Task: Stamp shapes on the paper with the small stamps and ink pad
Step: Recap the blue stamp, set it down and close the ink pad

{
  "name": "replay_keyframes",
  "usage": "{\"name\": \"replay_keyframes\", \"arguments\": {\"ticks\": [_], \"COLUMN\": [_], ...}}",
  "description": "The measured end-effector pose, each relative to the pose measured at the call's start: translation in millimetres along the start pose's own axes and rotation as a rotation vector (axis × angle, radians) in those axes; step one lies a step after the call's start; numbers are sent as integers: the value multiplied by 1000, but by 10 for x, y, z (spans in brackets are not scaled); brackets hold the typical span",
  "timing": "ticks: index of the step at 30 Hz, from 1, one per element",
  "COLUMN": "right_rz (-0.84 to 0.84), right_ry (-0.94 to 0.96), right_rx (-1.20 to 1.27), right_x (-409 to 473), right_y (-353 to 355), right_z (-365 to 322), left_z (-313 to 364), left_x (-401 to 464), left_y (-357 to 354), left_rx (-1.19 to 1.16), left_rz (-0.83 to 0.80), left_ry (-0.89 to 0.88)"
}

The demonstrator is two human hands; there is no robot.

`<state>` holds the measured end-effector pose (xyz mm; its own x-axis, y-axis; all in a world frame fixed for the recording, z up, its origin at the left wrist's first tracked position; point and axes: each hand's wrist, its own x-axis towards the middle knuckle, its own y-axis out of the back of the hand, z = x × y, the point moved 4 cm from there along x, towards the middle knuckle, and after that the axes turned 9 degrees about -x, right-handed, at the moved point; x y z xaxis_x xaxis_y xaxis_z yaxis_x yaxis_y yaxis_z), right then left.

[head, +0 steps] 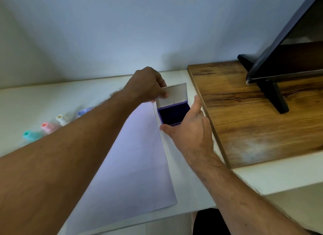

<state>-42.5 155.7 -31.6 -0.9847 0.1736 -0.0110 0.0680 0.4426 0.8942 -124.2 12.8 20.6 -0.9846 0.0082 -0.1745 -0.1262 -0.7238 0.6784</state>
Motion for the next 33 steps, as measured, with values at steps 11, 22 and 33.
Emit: {"name": "replay_keyframes", "arguments": {"ticks": [11,22,33], "right_rz": [-36,-70,-168], "right_ry": [-26,52,78], "right_rx": [107,-66,-148], "right_x": [16,-39,18], "right_y": [41,9,26], "right_z": [34,-27,-81], "left_z": [131,-8,45], "left_x": [-377,-526,-417], "left_y": [-257,-370,-458], "left_rx": [266,243,377], "left_rz": [-184,-148,-92], "left_ry": [-140,-149,-160]}}
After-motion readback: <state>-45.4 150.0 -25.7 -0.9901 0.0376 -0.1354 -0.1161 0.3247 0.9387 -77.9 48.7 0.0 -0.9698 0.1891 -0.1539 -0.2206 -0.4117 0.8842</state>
